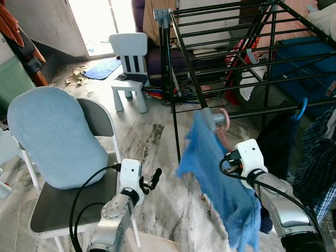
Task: Hang hanger
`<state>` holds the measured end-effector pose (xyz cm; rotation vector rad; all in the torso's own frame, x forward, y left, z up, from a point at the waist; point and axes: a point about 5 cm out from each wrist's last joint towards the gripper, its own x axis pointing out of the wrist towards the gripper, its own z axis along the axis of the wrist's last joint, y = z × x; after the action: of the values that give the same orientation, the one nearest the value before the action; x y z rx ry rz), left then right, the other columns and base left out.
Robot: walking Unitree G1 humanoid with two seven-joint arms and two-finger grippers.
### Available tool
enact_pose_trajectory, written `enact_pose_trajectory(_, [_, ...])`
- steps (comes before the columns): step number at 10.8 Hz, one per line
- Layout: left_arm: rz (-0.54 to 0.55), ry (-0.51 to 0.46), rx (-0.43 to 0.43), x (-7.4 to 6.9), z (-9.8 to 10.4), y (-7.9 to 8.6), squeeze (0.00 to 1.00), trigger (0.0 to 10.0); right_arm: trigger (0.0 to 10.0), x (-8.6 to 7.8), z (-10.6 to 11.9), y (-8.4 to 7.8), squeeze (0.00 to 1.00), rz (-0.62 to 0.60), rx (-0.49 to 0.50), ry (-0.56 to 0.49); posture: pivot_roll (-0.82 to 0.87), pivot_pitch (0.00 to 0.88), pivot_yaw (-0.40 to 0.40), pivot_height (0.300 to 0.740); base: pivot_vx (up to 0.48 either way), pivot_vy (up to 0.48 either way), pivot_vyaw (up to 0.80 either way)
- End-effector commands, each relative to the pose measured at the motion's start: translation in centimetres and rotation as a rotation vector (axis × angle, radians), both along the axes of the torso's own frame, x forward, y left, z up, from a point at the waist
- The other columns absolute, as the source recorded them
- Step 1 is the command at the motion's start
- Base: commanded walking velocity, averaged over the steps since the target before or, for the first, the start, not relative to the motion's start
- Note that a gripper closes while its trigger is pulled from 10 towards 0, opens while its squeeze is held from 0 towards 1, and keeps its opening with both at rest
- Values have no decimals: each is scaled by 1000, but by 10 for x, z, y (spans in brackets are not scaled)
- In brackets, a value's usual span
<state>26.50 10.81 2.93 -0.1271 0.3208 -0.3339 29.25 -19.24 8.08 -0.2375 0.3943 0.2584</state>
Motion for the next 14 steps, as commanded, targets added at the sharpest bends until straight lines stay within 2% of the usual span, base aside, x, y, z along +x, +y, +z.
enact_pose_trajectory(1, [7,13,20,2,-1,2,0,10000,0,1,5,5,0,14,-1,-16,-240,0,98,740,0,0,0])
enact_pose_trajectory(3, [16,15,31,3,-1,2,0,10000,0,1,5,6,0,9,0,-28,-239,0,98,740,0,0,0])
enact_pose_trajectory(6, [28,18,34,4,-1,3,0,10000,0,3,32,6,0,-46,67,-227,-240,0,97,740,0,0,0])
enact_pose_trajectory(7, [27,18,34,4,-2,3,0,10000,0,1,33,5,0,-62,76,-248,-239,0,97,740,0,0,0])
enact_pose_trajectory(8, [25,16,32,3,-1,3,0,10000,863,-4,34,6,0,-78,87,-279,-240,0,98,740,0,0,0])
enact_pose_trajectory(9, [22,10,28,3,-1,2,0,10000,3059,-13,28,8,0,-73,91,-279,-243,0,99,740,0,0,0])
enact_pose_trajectory(10, [19,-1,27,4,0,2,0,10000,10000,-22,21,10,0,-66,83,-266,-242,0,99,740,0,0,0])
enact_pose_trajectory(13, [19,-12,41,4,1,1,0,10000,10000,-42,5,7,0,-88,79,-233,-245,0,97,740,0,0,0])
enact_pose_trajectory(14, [18,-12,44,4,1,0,0,10000,10000,-48,-6,6,0,-92,63,-193,-245,0,98,740,0,0,0])
